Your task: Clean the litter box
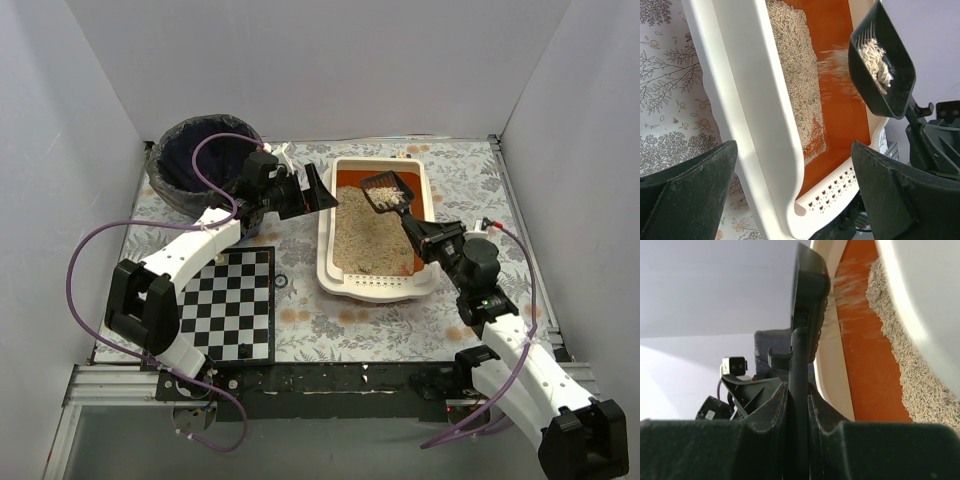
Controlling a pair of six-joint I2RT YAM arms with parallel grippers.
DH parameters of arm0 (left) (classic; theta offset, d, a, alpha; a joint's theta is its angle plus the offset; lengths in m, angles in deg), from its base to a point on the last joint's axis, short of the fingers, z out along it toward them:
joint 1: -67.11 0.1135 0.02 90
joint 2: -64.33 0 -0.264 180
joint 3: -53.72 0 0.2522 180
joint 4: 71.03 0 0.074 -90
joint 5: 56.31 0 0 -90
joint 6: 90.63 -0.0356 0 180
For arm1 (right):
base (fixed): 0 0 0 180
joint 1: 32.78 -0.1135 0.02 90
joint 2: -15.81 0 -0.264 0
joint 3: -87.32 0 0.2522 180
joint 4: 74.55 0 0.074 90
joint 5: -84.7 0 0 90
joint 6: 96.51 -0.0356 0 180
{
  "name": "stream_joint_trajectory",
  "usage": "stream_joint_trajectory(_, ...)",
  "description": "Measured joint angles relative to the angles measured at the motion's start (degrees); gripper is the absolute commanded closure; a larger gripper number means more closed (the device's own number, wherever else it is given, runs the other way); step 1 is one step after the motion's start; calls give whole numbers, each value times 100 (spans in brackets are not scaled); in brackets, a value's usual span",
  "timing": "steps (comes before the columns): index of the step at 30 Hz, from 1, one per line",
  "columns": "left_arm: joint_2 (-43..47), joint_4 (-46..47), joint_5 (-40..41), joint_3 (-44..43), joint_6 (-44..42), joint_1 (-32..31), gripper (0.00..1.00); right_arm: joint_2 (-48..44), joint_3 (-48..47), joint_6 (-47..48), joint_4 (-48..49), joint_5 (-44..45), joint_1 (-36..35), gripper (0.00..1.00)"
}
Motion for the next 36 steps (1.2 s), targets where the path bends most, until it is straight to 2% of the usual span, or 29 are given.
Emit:
stream_joint_trajectory(3, -7, 28, -79, 11, 52, 0, 2, 256, -745, 481, -732, 144, -184, 99)
stream_joint_trajectory(5, -7, 52, -120, 11, 85, 0, 2, 195, -933, 627, -848, 295, -256, 99)
stream_joint_trajectory(8, -7, 98, -133, 11, 109, 0, 2, 74, -721, 741, -514, 317, -328, 99)
stream_joint_trajectory(15, -7, 98, -125, 11, 122, 0, 2, 404, -717, 1003, -831, 326, -380, 99)
stream_joint_trajectory(23, 20, 57, 7, 11, 120, 0, 2, 249, -713, 1259, -1014, 623, -380, 99)
stream_joint_trajectory(26, 20, 57, 26, 11, 120, 0, 2, 317, -575, 1322, -643, 485, -372, 99)
stream_joint_trajectory(30, 20, -11, 52, 11, 105, 0, 2, 627, -627, 1419, -850, 417, -372, 99)
stream_joint_trajectory(34, 24, -42, 138, 28, 101, 0, 2, 723, -549, 1646, -487, 284, -361, 99)
stream_joint_trajectory(36, 26, -59, 149, 28, 90, 0, 2, 750, -599, 1672, -614, 372, -363, 99)
